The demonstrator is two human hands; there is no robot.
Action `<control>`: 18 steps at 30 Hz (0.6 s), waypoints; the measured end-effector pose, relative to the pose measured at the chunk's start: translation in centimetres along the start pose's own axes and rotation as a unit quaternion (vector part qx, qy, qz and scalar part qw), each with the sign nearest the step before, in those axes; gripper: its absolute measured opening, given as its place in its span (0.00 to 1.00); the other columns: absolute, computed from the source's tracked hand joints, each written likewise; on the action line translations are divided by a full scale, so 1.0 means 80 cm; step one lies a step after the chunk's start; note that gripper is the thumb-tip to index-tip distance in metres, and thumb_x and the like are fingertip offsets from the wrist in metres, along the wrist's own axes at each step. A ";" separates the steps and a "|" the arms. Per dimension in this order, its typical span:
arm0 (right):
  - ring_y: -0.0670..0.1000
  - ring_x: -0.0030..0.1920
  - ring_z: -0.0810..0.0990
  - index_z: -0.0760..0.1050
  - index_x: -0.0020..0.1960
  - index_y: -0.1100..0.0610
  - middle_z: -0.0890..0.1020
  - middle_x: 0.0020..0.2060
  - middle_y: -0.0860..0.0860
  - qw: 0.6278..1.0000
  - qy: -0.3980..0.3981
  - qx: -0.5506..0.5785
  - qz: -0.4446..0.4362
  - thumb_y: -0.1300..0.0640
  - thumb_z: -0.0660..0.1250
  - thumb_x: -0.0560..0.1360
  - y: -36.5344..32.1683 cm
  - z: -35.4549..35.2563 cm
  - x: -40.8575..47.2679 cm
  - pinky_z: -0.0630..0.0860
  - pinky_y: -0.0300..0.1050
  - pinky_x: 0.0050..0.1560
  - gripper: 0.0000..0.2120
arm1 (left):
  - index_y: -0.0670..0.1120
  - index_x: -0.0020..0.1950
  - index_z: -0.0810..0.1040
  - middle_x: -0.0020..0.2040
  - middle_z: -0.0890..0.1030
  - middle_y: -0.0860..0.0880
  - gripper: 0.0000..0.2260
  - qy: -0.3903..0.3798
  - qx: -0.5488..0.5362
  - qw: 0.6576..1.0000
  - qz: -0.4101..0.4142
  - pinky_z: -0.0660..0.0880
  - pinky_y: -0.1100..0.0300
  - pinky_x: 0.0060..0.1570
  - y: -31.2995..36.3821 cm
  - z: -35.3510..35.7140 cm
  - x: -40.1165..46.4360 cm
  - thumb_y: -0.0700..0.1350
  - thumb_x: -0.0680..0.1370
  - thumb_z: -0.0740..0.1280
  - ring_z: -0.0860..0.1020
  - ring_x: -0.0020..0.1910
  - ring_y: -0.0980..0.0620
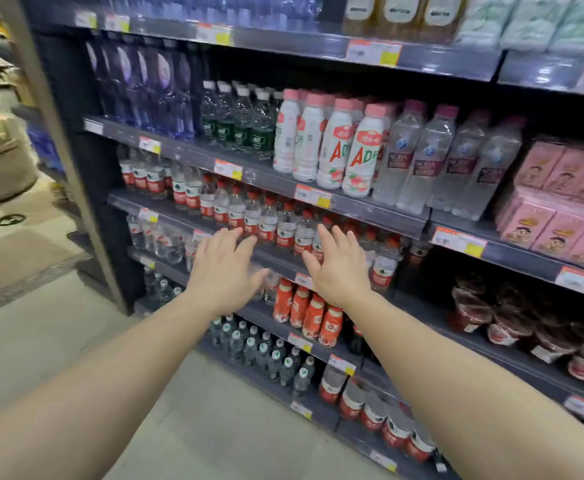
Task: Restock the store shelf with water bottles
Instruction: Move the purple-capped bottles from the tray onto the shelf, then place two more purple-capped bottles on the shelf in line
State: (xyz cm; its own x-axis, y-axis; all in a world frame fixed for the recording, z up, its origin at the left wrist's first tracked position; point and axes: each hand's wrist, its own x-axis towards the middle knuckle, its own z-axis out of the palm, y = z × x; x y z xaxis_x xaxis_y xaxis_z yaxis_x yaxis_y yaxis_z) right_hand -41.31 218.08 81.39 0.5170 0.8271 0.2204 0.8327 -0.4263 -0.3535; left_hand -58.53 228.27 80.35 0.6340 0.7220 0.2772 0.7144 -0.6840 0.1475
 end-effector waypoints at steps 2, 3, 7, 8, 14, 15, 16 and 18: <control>0.57 0.78 0.46 0.51 0.78 0.48 0.53 0.78 0.52 0.999 -0.013 -0.004 -0.042 0.41 0.52 0.81 -0.044 0.018 -0.004 0.47 0.57 0.76 0.29 | 0.51 0.78 0.57 0.79 0.57 0.45 0.32 -0.003 0.025 0.999 -0.037 0.50 0.44 0.75 -0.038 -0.011 -0.029 0.65 0.78 0.56 0.52 0.78 0.43; 0.56 0.78 0.46 0.51 0.78 0.48 0.53 0.78 0.52 0.998 -0.017 -0.007 -0.063 0.40 0.51 0.81 -0.068 0.028 -0.005 0.47 0.57 0.76 0.29 | 0.52 0.78 0.56 0.79 0.57 0.46 0.32 -0.001 0.037 0.998 -0.055 0.50 0.44 0.75 -0.057 -0.016 -0.042 0.65 0.78 0.55 0.52 0.78 0.44; 0.55 0.78 0.44 0.48 0.78 0.46 0.50 0.79 0.51 0.989 -0.055 -0.010 -0.134 0.39 0.49 0.81 -0.164 0.078 -0.005 0.44 0.57 0.76 0.29 | 0.53 0.78 0.55 0.80 0.56 0.48 0.32 -0.015 0.058 0.988 -0.144 0.48 0.43 0.76 -0.142 -0.030 -0.092 0.65 0.78 0.56 0.51 0.78 0.45; 0.55 0.78 0.44 0.49 0.78 0.46 0.50 0.79 0.51 0.986 -0.069 -0.007 -0.149 0.39 0.49 0.81 -0.190 0.093 -0.005 0.43 0.57 0.76 0.29 | 0.53 0.78 0.56 0.79 0.56 0.48 0.32 -0.016 0.062 0.984 -0.164 0.48 0.42 0.75 -0.167 -0.032 -0.104 0.65 0.77 0.57 0.51 0.78 0.44; 0.56 0.78 0.46 0.51 0.78 0.47 0.53 0.78 0.52 0.964 -0.137 0.017 -0.227 0.37 0.48 0.80 -0.356 0.205 -0.001 0.46 0.58 0.76 0.29 | 0.51 0.78 0.55 0.80 0.55 0.47 0.32 -0.035 0.081 0.954 -0.285 0.48 0.43 0.76 -0.345 -0.049 -0.180 0.63 0.78 0.57 0.51 0.78 0.44; 0.56 0.78 0.46 0.51 0.78 0.47 0.52 0.78 0.52 0.960 -0.151 0.023 -0.235 0.37 0.48 0.80 -0.383 0.225 -0.002 0.46 0.58 0.76 0.30 | 0.51 0.78 0.54 0.80 0.54 0.46 0.32 -0.040 0.088 0.949 -0.301 0.48 0.43 0.76 -0.375 -0.052 -0.188 0.63 0.79 0.56 0.50 0.78 0.44; 0.56 0.78 0.46 0.50 0.79 0.47 0.52 0.78 0.52 0.956 -0.163 0.027 -0.242 0.37 0.49 0.80 -0.407 0.244 -0.003 0.46 0.58 0.76 0.30 | 0.51 0.78 0.54 0.80 0.54 0.46 0.31 -0.045 0.093 0.944 -0.313 0.47 0.43 0.76 -0.404 -0.053 -0.196 0.63 0.79 0.56 0.50 0.78 0.44; 0.56 0.78 0.46 0.50 0.79 0.47 0.52 0.78 0.53 0.951 -0.185 0.027 -0.248 0.37 0.49 0.80 -0.450 0.281 -0.003 0.46 0.57 0.76 0.30 | 0.50 0.78 0.55 0.80 0.53 0.45 0.31 -0.052 0.099 0.938 -0.327 0.46 0.44 0.76 -0.453 -0.052 -0.207 0.62 0.79 0.56 0.50 0.79 0.44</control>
State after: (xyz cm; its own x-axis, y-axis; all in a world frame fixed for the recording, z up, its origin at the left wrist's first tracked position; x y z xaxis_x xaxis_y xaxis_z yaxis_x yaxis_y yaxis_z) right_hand -75.87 241.45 73.59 -0.0502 0.9979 0.0407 0.9392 0.0610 -0.3380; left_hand -96.11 240.66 74.40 0.0583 0.9940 0.0923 0.9953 -0.0650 0.0716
